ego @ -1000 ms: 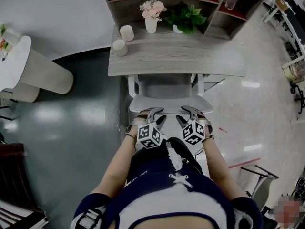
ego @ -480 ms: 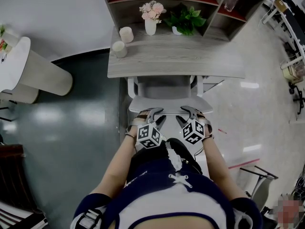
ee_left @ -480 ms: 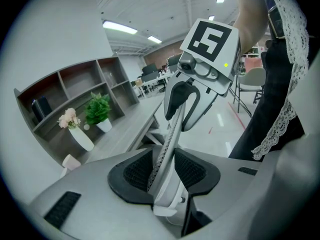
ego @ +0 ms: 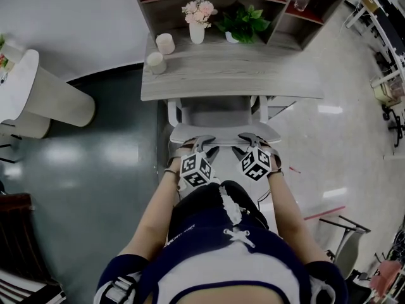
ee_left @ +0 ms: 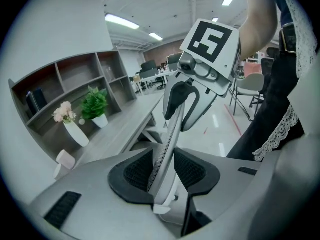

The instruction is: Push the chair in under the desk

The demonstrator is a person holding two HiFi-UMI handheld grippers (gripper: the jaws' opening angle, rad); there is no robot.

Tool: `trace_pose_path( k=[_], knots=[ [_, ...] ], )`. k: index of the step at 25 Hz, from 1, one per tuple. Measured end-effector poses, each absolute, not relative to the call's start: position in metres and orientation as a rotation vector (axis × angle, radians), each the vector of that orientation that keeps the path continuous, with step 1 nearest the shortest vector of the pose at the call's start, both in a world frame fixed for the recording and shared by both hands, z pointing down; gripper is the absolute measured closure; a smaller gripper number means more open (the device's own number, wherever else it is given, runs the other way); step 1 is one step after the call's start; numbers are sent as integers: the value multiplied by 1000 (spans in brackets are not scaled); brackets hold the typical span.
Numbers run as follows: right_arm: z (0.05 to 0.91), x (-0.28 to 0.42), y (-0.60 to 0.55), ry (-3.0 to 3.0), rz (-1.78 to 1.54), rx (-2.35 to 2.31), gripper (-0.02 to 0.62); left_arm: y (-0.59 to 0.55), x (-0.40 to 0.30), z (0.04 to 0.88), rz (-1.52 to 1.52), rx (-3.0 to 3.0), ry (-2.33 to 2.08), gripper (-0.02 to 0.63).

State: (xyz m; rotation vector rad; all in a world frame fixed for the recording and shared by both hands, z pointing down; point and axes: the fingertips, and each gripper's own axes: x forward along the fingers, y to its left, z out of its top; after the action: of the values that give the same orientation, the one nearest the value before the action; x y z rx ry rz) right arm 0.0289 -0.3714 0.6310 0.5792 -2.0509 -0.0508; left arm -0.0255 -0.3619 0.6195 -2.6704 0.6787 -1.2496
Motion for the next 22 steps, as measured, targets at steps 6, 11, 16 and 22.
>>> trace_pose_path(
  k=[6,11,16,22],
  knots=[
    [631,29,-366,-2038,101,519,436,-359,-25,621,-1320,-2749,637,466],
    [598,28,-360,-2148,159,600,437,-355,-32,597,-1177,-2799,811,470],
    [537,36,-374,-2373,321,985,542,-368,-51,524,-659,-3033,1160,565],
    [491,22,-365,-2570,563,1172,584,-362,-66,468,-228,-3101,1353,597]
  ],
)
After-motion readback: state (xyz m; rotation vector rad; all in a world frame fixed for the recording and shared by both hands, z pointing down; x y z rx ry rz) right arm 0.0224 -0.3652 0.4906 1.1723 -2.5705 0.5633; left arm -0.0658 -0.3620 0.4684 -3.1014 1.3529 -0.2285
